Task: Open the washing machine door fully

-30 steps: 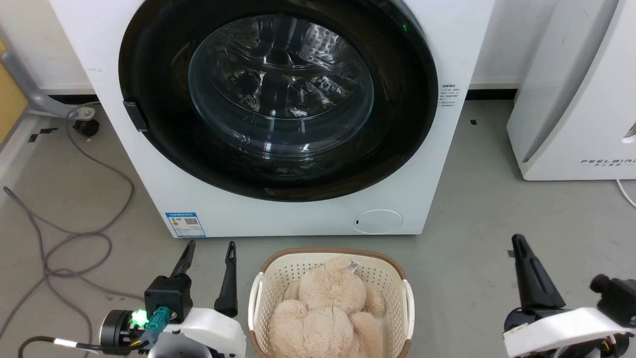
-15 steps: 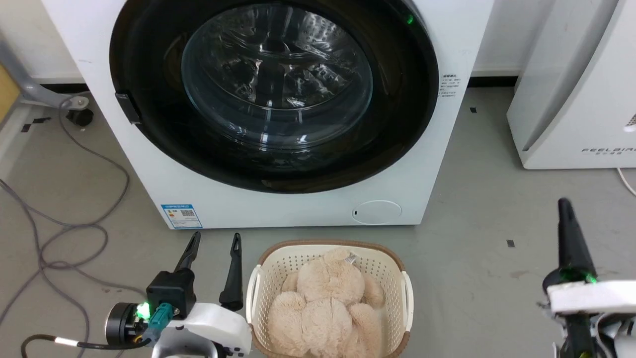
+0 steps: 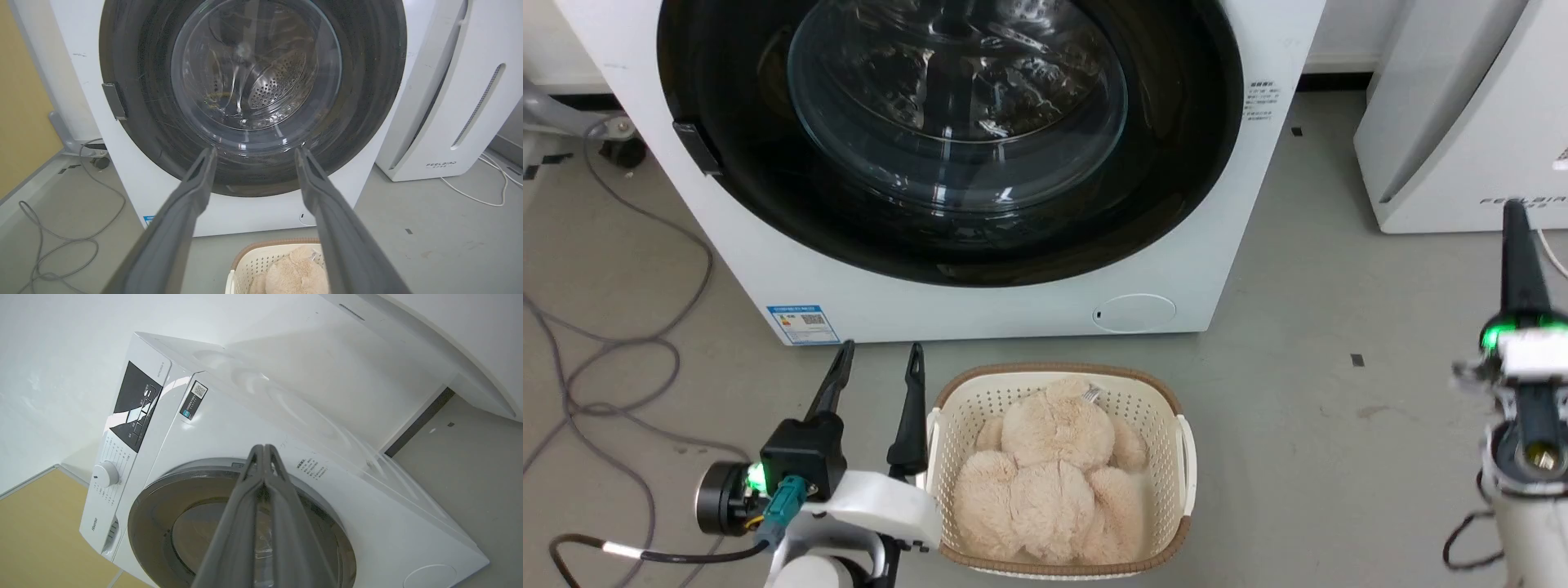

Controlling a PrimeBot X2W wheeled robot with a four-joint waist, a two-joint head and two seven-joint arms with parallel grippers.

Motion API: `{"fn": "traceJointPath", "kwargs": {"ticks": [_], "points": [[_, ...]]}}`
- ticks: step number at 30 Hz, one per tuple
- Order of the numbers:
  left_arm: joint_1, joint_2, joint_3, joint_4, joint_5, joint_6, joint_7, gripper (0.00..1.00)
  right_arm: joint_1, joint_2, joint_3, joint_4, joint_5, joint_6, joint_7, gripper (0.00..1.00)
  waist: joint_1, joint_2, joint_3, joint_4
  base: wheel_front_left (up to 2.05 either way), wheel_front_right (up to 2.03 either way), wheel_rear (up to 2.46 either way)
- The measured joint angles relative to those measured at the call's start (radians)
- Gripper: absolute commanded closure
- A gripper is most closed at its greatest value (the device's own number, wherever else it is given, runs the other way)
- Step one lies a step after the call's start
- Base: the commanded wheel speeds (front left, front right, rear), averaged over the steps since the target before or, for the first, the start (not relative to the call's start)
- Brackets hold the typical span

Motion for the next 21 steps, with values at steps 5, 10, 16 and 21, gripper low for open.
{"fn": "traceJointPath", "kwargs": {"ticks": [5, 10, 16, 21], "points": [[-0.021, 0.000, -0.005, -0.011, 0.000, 0.001, -0.012, 0.00, -0.126, -0.070, 0.074, 0.074, 0.105, 0.000, -0.009, 1.00, 0.0000, 0.0000, 0.027, -0.001, 0.00, 0.00, 0.00], [-0.042, 0.000, -0.012, -0.020, 0.000, 0.004, -0.022, 0.00, -0.252, -0.143, 0.173, 0.145, 0.220, 0.000, -0.006, 1.00, 0.0000, 0.0000, 0.056, 0.004, 0.00, 0.00, 0.00], [-0.059, 0.000, -0.024, -0.033, -0.001, 0.009, -0.033, 0.00, -0.416, -0.223, 0.317, 0.240, 0.366, 0.000, 0.046, 1.00, 0.0000, -0.0001, 0.091, 0.013, 0.00, 0.00, 0.00], [-0.073, 0.000, -0.033, -0.040, -0.006, 0.010, -0.043, 0.00, -0.562, -0.270, 0.455, 0.333, 0.478, 0.000, 0.106, 1.00, 0.0000, 0.0000, 0.119, 0.020, 0.00, 0.00, 0.00]]}}
